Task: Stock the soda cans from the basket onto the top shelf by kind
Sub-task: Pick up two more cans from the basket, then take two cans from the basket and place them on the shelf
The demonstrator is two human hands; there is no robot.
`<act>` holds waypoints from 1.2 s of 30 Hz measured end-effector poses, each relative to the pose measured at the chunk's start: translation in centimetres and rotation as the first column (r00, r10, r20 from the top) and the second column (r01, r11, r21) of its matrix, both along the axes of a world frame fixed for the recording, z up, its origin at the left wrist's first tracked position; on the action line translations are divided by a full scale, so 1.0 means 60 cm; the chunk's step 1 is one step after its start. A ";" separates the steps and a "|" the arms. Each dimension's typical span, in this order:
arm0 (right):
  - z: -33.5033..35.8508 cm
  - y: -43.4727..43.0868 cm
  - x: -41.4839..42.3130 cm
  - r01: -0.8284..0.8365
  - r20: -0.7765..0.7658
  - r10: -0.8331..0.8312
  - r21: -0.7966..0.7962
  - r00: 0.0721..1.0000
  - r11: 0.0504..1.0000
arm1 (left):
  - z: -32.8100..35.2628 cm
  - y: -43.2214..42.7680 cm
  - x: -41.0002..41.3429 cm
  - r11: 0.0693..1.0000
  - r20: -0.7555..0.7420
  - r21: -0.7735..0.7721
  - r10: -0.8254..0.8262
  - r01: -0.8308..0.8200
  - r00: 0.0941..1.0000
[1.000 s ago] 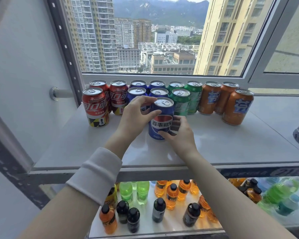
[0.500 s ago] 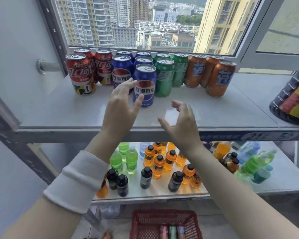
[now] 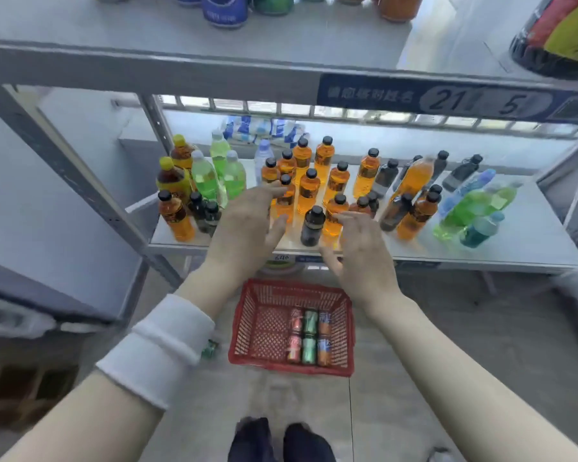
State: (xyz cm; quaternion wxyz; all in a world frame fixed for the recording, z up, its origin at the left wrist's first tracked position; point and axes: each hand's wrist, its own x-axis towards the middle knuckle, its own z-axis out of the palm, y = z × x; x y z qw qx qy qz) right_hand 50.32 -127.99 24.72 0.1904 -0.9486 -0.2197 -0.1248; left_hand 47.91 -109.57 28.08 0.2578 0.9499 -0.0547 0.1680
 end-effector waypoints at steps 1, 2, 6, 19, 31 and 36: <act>-0.015 -0.010 -0.015 0.008 -0.021 -0.008 -0.018 1.000 1.000 | -0.017 -0.006 -0.010 1.000 -0.034 0.000 0.000 0.000 0.999; -0.029 -0.019 -0.030 0.019 -0.039 -0.020 -0.036 0.999 0.999 | -0.034 -0.012 -0.020 1.000 -0.072 -0.006 0.002 -0.002 0.997; -0.094 -0.047 -0.091 0.064 -0.110 -0.077 -0.118 0.991 0.991 | -0.106 -0.033 -0.061 0.999 -0.189 -0.037 0.004 -0.011 0.982; -0.336 -0.122 -0.188 0.159 -0.742 -0.241 -0.181 0.626 0.970 | -0.415 -0.086 -0.171 0.972 -0.775 -0.126 0.030 -0.200 0.631; -0.770 -0.093 0.055 0.360 -0.972 -0.200 -0.145 0.121 0.922 | -0.889 -0.111 -0.030 0.885 -0.957 -0.202 -0.089 -0.419 0.274; -1.033 0.012 0.183 0.048 -0.928 -0.266 -0.262 0.263 0.964 | -1.144 -0.091 0.055 0.902 -0.945 -0.256 -0.158 -0.347 0.287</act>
